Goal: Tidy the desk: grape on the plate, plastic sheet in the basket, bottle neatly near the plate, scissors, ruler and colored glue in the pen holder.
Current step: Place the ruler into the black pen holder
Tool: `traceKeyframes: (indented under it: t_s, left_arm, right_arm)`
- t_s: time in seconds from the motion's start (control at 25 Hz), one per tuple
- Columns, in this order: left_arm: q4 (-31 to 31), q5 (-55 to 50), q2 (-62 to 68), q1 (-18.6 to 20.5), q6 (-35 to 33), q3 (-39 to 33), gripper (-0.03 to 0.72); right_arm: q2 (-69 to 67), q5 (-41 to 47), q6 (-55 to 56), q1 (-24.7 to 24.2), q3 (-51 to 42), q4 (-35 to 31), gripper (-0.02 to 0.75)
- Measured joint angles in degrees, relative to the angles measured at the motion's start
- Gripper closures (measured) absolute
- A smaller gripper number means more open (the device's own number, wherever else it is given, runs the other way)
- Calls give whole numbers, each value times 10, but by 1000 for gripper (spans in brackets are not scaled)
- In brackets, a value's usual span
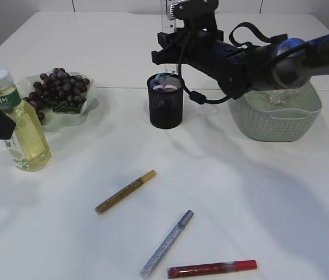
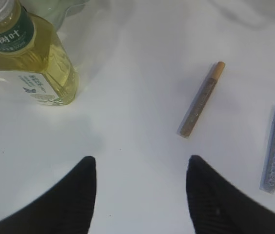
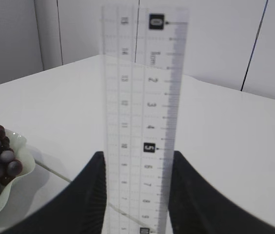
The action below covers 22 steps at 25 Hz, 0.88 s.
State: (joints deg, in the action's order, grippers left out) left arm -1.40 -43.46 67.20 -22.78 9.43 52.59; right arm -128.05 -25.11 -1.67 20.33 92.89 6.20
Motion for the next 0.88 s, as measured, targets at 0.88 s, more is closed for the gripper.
traceKeyframes:
  t_s: [0.88]
  left_arm:
    - [-1, 11, 2, 0, 0, 0, 256]
  right_arm:
    - [-31, 3, 1, -1, 1, -1, 438]
